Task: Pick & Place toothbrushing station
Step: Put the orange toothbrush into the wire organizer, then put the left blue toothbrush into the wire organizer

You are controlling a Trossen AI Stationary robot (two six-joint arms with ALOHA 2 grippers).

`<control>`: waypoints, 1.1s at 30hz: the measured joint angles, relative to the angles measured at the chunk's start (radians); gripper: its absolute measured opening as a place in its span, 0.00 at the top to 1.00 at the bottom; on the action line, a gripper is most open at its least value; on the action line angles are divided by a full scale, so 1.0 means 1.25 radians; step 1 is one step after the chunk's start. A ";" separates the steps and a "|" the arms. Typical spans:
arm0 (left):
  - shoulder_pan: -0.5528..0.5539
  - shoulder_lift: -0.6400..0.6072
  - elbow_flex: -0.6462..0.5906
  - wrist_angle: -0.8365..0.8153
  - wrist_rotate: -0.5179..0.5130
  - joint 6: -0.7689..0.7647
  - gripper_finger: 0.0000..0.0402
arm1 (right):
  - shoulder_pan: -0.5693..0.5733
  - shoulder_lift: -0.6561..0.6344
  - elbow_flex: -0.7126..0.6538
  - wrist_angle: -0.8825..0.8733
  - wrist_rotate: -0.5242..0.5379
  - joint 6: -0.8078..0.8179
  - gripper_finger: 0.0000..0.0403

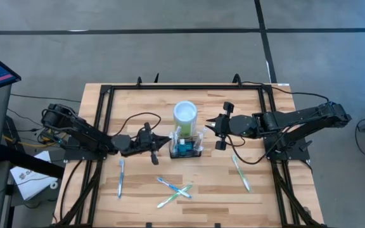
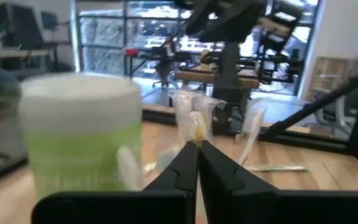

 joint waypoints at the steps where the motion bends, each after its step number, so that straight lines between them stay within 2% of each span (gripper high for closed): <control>1: -0.001 0.010 -0.003 0.004 -0.008 -0.014 1.00 | 0.000 0.000 0.000 0.000 0.000 0.000 0.80; 6: -0.011 0.058 -0.012 0.038 -0.026 -0.032 1.00 | 0.000 0.000 0.000 0.000 0.000 -0.006 0.80; 20: -0.011 0.061 -0.011 0.031 -0.020 -0.036 0.98 | 0.000 0.000 0.000 0.000 0.000 -0.008 0.80; 25: -0.011 0.063 -0.012 -0.003 0.012 -0.072 0.91 | 0.000 0.000 0.000 0.000 0.000 -0.007 0.80; 33: -0.011 0.059 -0.012 0.002 0.034 -0.085 0.74 | 0.000 0.000 0.000 -0.001 0.000 -0.007 0.80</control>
